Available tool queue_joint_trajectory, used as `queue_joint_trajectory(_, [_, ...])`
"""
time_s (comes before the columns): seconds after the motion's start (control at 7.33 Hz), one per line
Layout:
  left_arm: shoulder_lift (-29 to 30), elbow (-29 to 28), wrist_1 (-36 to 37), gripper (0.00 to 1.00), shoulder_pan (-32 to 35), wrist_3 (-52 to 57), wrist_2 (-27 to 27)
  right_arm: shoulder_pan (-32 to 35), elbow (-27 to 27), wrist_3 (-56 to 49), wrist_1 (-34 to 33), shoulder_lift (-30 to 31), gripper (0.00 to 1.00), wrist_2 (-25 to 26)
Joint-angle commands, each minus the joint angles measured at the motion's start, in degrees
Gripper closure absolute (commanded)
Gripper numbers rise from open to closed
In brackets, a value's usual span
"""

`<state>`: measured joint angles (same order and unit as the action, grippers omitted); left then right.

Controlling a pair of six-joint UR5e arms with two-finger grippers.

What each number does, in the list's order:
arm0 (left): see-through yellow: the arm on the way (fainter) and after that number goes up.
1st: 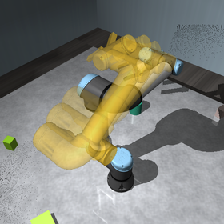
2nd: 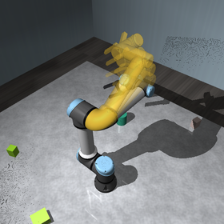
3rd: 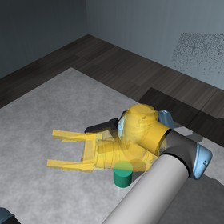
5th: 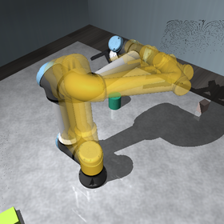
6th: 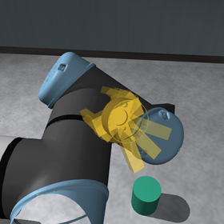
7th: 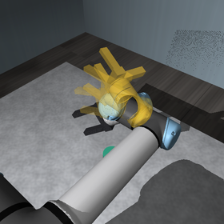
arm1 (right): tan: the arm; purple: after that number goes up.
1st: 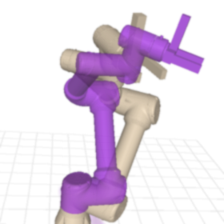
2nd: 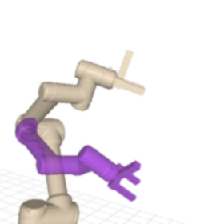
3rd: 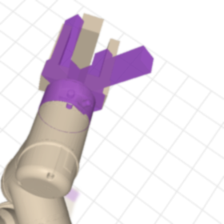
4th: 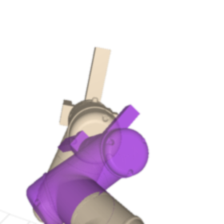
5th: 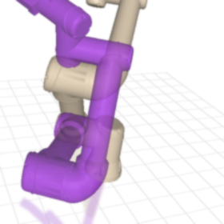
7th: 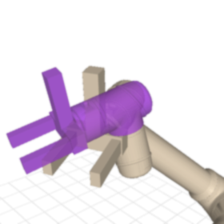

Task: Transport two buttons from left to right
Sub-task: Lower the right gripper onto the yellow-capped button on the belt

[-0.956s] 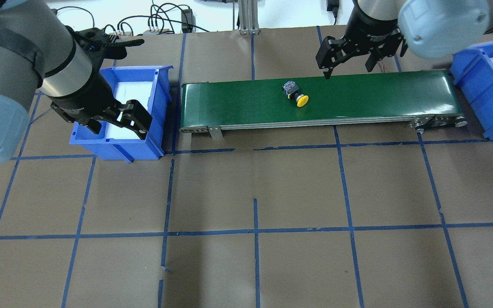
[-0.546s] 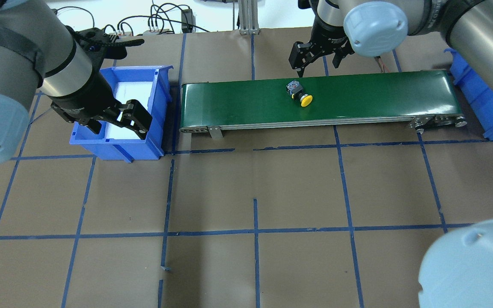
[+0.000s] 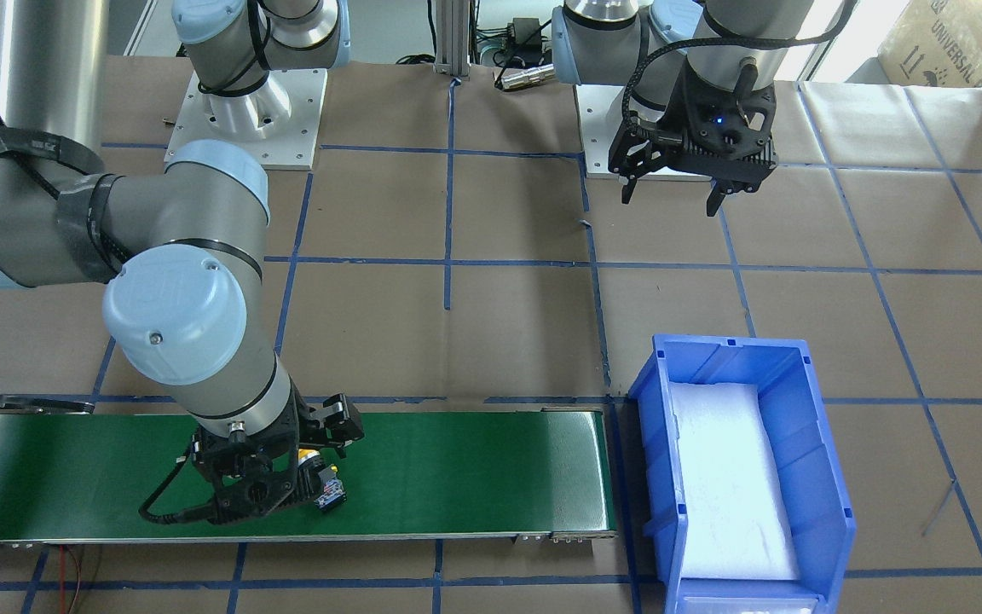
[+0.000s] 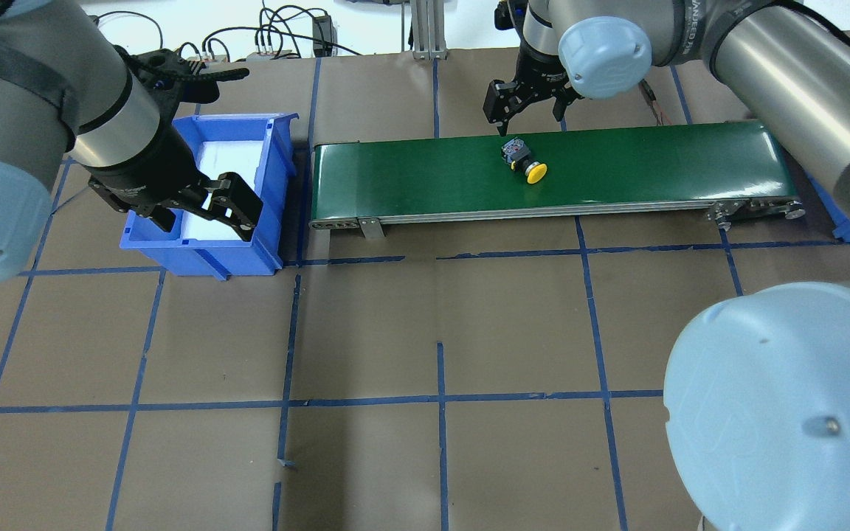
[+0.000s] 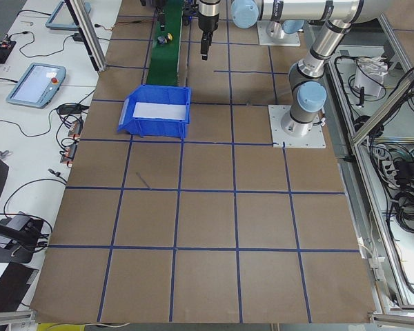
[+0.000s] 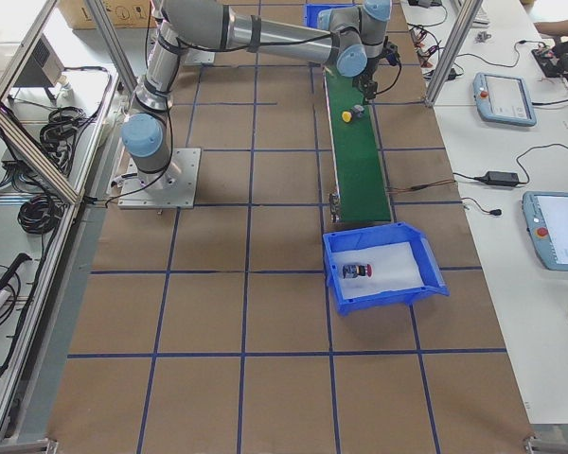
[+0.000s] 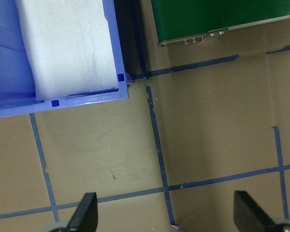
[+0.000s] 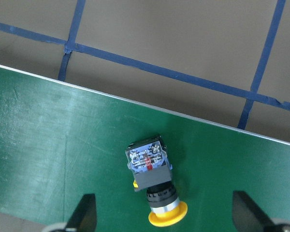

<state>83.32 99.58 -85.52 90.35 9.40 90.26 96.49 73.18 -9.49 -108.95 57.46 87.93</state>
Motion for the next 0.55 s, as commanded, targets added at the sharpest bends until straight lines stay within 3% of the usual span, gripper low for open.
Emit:
queue_joint_trajectory(0.0, [0.09,0.00,0.00,0.00,0.09,0.00,0.00,-0.17,-0.32,-0.44,-2.23,-2.52,0.01,-0.12])
queue_joint_trajectory(0.41, [0.18,0.09,0.00,0.00,0.09,0.00,0.17,0.10,0.39,-1.32,-2.06,-4.46,0.02,0.49])
